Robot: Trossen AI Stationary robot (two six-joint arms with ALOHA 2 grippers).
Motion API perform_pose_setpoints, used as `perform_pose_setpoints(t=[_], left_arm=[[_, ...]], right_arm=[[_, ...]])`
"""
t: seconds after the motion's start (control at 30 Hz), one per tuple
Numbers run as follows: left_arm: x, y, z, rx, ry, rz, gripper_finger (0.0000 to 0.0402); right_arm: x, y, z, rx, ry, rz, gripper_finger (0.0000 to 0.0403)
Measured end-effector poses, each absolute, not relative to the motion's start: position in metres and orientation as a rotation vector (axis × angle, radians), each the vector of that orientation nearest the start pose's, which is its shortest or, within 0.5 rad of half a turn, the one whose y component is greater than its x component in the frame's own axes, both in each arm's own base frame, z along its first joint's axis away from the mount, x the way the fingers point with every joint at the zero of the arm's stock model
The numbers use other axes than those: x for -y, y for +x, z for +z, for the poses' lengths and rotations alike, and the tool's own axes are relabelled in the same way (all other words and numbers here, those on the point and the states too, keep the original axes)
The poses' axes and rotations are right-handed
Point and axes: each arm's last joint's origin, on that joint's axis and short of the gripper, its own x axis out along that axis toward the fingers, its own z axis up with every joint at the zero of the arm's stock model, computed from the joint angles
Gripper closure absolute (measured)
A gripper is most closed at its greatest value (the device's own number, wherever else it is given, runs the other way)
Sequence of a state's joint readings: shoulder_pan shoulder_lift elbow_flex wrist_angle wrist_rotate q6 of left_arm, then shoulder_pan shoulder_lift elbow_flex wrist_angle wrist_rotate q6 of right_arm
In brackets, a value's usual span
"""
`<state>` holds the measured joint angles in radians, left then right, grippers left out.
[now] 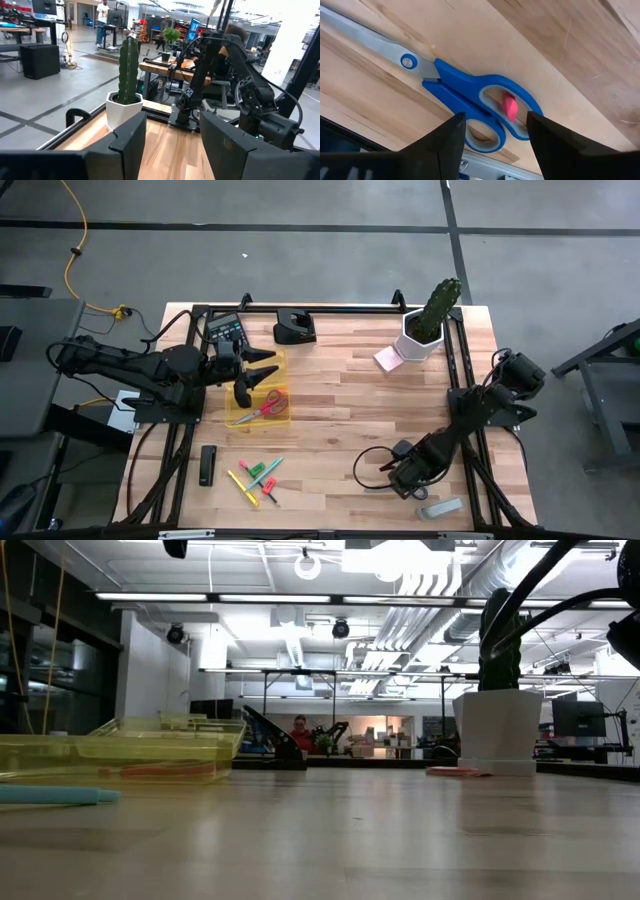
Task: Pack school essentials
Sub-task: Put the pink pencil top eraser into the yellow supply box
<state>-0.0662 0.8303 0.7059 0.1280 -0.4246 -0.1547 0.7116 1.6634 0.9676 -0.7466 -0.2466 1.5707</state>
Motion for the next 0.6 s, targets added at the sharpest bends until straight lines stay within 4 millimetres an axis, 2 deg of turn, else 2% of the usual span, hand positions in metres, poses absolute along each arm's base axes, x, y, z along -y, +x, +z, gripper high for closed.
perform_pose_setpoints(t=[0.33,0.6], left_arm=[[0.0002,0.1869,0.3279,0.032,-0.153,0.364,0.0229],[0.0002,0.1869,0.3279,0.032,-0.154,0.364,0.0229]], right_arm=[[-0.1876,0.2072,0.1599,-1.645,0.818,-0.521,0.0281],[-0.1877,0.2073,0.1597,-1.648,0.803,-0.504,0.0295]])
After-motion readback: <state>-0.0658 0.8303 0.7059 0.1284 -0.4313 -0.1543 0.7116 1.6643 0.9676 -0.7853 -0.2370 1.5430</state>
